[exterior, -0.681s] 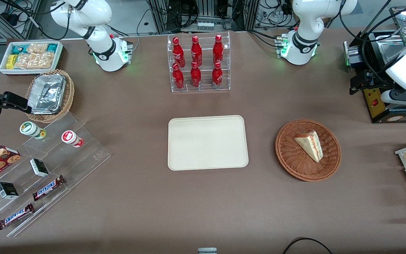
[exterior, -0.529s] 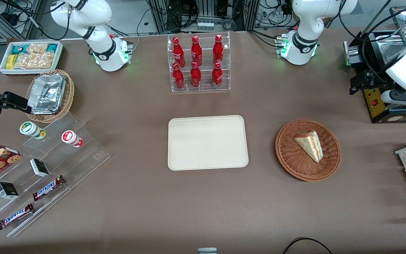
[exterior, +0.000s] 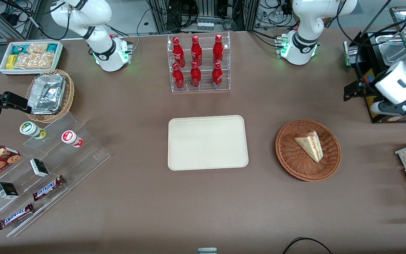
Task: Place sandwich from basket to tray
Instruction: 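Move the left gripper over the wicker basket holding the sandwich, then lower the open left gripper around the wrapped sandwich in the basket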
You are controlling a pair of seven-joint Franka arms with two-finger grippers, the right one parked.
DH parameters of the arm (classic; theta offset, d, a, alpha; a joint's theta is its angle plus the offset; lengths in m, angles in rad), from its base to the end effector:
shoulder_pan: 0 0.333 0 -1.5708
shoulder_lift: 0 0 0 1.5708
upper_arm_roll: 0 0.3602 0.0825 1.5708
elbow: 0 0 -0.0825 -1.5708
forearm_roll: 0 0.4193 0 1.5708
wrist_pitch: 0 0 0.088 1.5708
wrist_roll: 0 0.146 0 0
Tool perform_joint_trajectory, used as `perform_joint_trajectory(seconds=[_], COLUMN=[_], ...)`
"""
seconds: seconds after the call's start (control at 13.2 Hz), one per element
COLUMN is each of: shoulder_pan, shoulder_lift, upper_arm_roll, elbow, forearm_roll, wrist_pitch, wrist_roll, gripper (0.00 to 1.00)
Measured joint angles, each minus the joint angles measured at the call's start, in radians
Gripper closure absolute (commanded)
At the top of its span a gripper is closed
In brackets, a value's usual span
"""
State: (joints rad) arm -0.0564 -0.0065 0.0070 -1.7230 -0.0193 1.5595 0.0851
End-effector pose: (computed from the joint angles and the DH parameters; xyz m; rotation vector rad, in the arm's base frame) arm 0.5702 -0.0310 0.5565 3.1030 -0.2070 -0.2441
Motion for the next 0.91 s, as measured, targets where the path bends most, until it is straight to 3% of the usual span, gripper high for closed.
perform_joint_trajectory(seconds=[0.61,0.91], shoulder_pan=[-0.004,-0.004], shoulder_lift=[0.010,0.016], upper_arm_roll=[-0.001,-0.001], elbow=[-0.332,-0.462], forearm_roll=[0.000,0.000], wrist_pitch=[0.440,0.623], wrist_roll=[-0.001,-0.086], gripper=[0.00,0.00])
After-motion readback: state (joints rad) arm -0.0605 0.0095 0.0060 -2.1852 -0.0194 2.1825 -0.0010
